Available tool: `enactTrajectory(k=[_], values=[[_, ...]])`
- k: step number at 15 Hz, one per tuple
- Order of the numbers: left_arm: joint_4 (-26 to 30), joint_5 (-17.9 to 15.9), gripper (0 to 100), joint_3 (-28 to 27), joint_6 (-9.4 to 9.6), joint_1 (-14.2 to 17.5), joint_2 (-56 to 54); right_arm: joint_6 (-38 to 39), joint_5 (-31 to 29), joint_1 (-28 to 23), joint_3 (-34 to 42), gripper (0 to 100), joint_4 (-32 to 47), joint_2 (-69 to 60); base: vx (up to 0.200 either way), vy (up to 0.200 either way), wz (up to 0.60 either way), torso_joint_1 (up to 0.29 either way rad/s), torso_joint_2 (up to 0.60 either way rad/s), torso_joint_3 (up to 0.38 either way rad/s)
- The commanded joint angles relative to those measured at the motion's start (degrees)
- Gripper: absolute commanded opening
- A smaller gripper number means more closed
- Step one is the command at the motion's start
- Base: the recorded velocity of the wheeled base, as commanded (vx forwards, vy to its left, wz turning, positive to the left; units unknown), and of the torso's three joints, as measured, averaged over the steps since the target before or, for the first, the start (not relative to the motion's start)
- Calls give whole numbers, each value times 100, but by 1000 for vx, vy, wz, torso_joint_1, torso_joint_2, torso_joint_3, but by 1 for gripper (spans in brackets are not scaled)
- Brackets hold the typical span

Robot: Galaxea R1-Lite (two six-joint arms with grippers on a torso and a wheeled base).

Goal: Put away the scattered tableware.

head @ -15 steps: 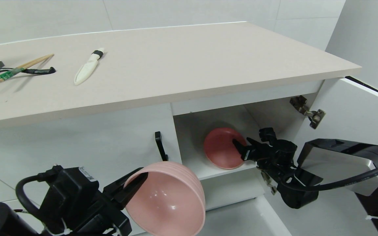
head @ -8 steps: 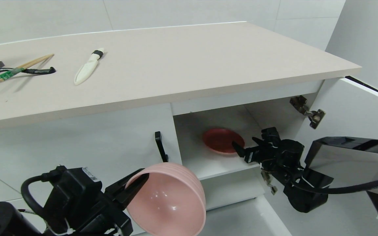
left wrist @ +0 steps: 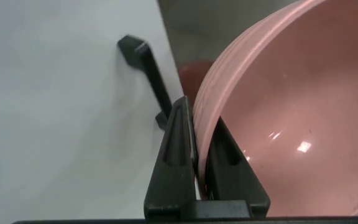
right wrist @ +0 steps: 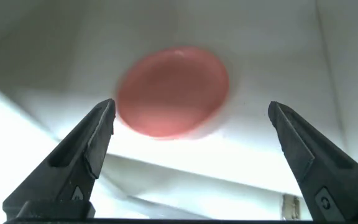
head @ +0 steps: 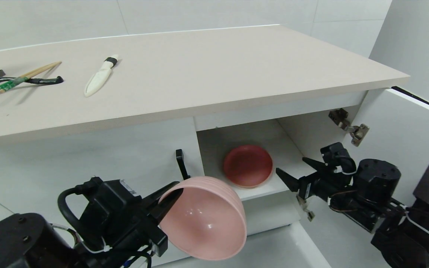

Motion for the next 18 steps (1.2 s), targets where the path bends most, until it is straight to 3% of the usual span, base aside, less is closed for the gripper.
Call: enactTrajectory(k=[1,2,3,9,13,15,18], values=[[-8,10,0,-64,87,-89,60,-7,-11,51,586,100,-1,-826,0,0,0,0,0,0],[-8,19,0,-170,263,-177,139,-15,-11,51,920,100,-1,-1072,0,0,0,0,0,0],[-8,28,0,-311,307,-238,227,-15,-20,51,1061,100,-1,-1230,0,0,0,0,0,0],[-8,335,0,-961,315,-765,869,-7,-29,-2,1535,100,-1,-1828,0,0,0,0,0,0],[-8,757,0,-1523,298,-941,1238,-7,-20,-116,1729,100,-1,-2320,0,0,0,0,0,0],[-8,1153,0,-1673,184,-1099,1361,-218,-3,-107,1439,100,-1,-2338,0,0,0,0,0,0],[-8,2119,0,-2156,-98,-1328,1712,-490,-3,-107,1377,100,-1,-2276,0,0,0,0,0,0]])
